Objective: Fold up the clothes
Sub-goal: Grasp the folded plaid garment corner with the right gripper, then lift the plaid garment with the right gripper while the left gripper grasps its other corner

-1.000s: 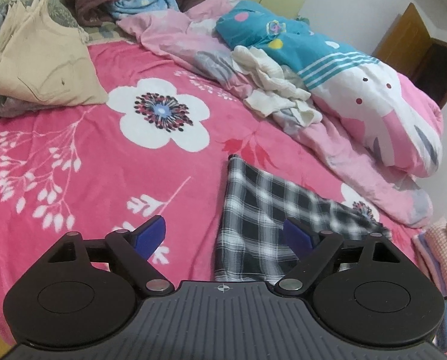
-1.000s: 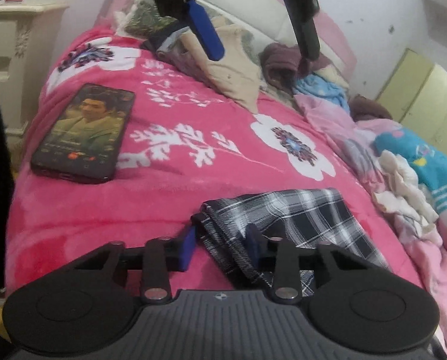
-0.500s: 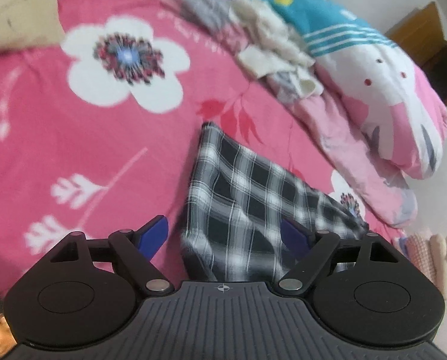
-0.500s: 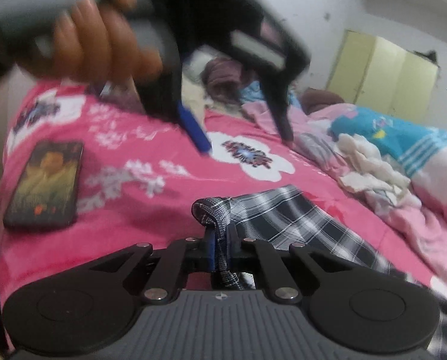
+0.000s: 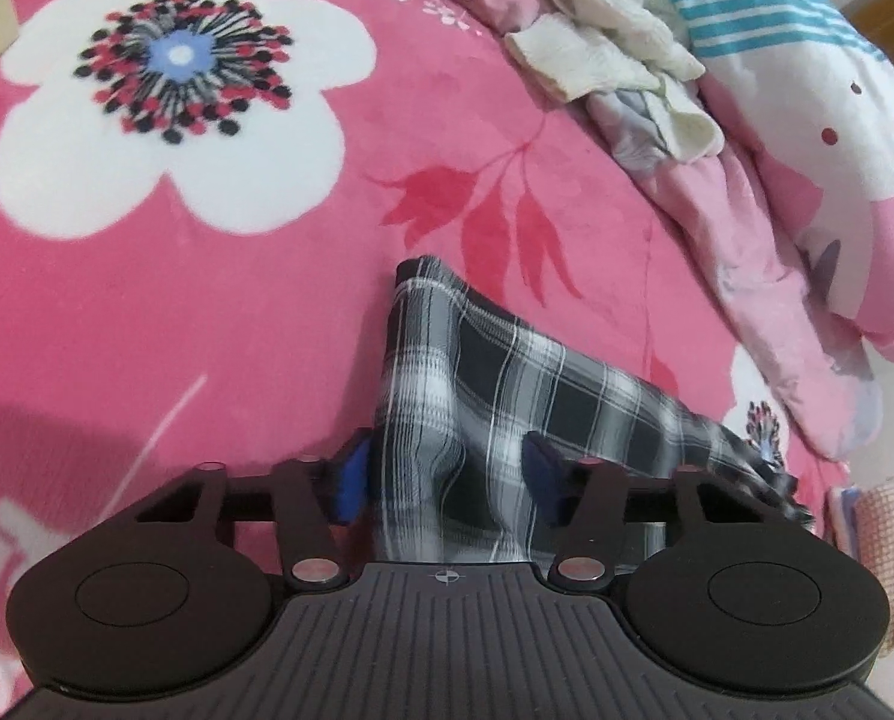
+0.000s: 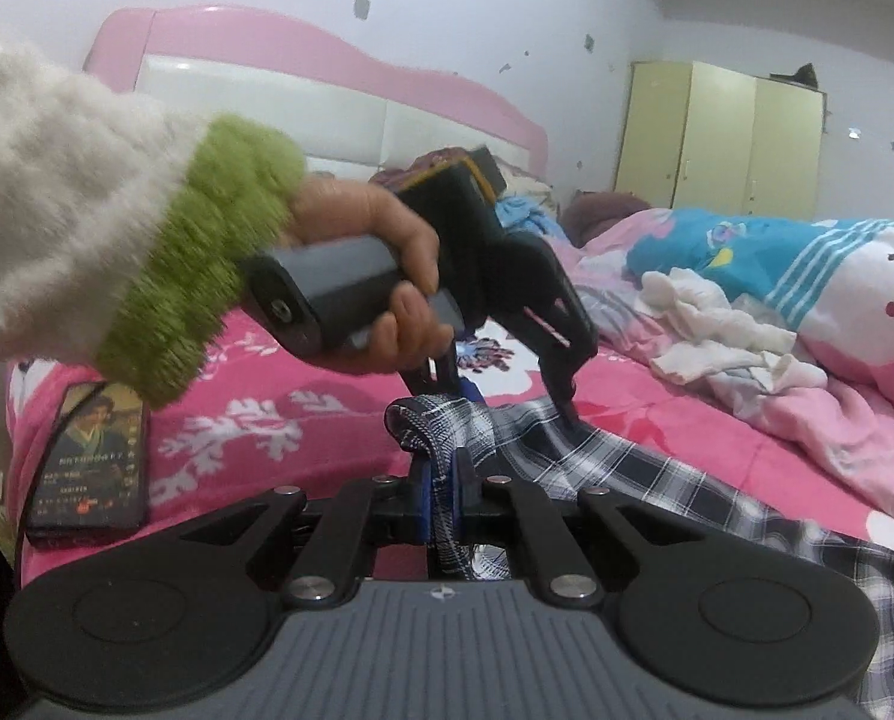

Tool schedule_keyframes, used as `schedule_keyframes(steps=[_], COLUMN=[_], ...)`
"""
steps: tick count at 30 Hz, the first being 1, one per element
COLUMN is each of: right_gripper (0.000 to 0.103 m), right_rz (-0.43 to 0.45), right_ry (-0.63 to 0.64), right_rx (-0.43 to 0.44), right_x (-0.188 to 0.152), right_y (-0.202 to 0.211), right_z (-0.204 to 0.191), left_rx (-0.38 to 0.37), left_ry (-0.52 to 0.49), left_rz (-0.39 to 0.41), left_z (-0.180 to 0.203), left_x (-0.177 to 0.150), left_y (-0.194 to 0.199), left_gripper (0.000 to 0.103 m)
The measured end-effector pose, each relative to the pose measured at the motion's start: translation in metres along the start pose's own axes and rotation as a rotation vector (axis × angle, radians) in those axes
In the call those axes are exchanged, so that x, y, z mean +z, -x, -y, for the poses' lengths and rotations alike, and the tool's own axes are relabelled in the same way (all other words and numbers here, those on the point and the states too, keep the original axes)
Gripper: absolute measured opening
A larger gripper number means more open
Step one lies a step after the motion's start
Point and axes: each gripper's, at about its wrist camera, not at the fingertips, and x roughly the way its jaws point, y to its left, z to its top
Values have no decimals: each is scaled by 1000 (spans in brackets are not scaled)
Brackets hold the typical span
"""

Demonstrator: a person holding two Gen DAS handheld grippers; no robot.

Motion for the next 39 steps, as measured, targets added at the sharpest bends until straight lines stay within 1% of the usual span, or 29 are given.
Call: schedule_keyframes(steps=[2,4,5,7,10,14,19,23,27,34,37,39], right_gripper=[5,5,5,5,5,5,5,5,5,5,5,5], right_rz=[10,20,26,43,75,127,201,251,279,294,289,280], right_ry=[-18,-39,-51,-83,-150,-255,-426,-568,-659,-764,-796,-840], right_rx=[-1,-8,-14,-30,-64,-145,-280,-383,-474,-580,-618,-635], right_x=[-1,-1,-1,-1,0,-2,-16,-37,-59,-91,-103,-115], right_y=[2,6,8,15,29,60,111,153,186,214,214,214], right_z=[2,6,8,14,28,53,98,135,161,190,199,206], left_rx=[0,0,0,0,0,-1,-20,-35,-51,-77,-86,-95], left_ry=[-23,-46,-57,-80,-114,-161,-266,-350,-434,-579,-626,-662], left_rz=[17,34,42,59,84,116,99,86,72,47,21,-26], left_z=[14,28,35,49,70,99,161,211,261,348,362,366], left_x=[0,0,0,-1,-1,-2,-27,-46,-66,-101,-111,-118], left_y=[3,5,7,9,14,18,-8,-29,-50,-86,-102,-117], left_gripper=[21,12,9,7,5,4,4,4,4,4,4,7])
